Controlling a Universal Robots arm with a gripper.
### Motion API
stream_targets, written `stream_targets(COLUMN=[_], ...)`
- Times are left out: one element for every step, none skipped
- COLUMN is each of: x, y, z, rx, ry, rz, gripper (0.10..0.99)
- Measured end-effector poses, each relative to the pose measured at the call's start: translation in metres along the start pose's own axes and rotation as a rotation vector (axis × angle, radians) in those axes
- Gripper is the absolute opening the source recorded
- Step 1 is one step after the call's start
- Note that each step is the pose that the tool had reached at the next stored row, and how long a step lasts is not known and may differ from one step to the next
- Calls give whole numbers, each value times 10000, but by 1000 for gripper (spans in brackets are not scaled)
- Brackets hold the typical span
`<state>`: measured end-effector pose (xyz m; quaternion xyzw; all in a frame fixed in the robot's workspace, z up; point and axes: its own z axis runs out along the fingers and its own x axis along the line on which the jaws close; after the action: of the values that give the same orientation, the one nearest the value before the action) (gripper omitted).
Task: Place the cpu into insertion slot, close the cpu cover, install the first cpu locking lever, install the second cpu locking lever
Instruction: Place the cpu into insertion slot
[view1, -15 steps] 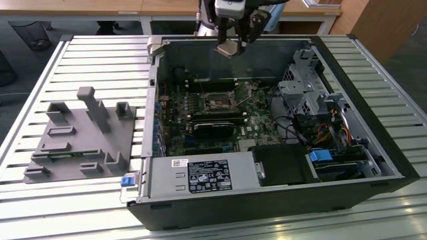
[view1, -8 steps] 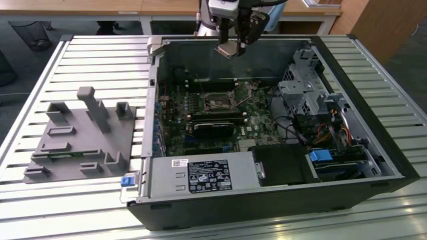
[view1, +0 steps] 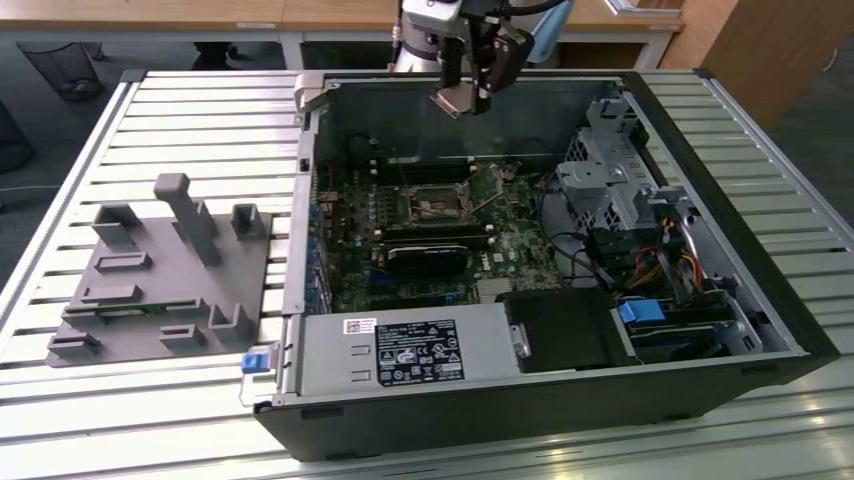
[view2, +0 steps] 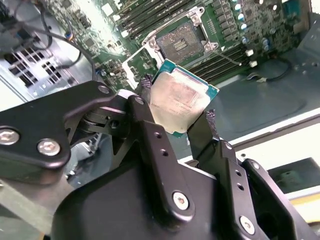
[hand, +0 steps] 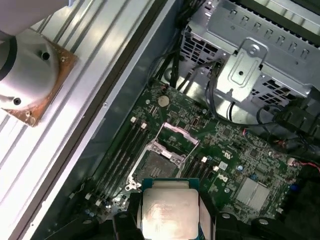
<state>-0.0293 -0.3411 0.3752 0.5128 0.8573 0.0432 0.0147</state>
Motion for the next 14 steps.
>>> stream_targets(x=[0,0,0,0,0,0,1,1,1,1,1,1,1,1], y=[0,0,0,-1,-1,-1,0,-1,-1,-1,-1,-1,-2,-2], z=[2,3,6,8,9,10,12,14,17,20,23,26,30,33], rx=[-3,-6,-10,-13,-15,-16,-19,-22,-25,-29,-31,-33,-37,-40], ry=[-15,-29,-45,-56,-67,-79,-90,-102,-114,-127,-142,-157,-170,-183], rz=[168,330,499,634,756,877,1006,1146,1283,1428,1596,1751,1899,2049], gripper=[541,541,541,541,541,541,541,541,541,541,541,541,541,541])
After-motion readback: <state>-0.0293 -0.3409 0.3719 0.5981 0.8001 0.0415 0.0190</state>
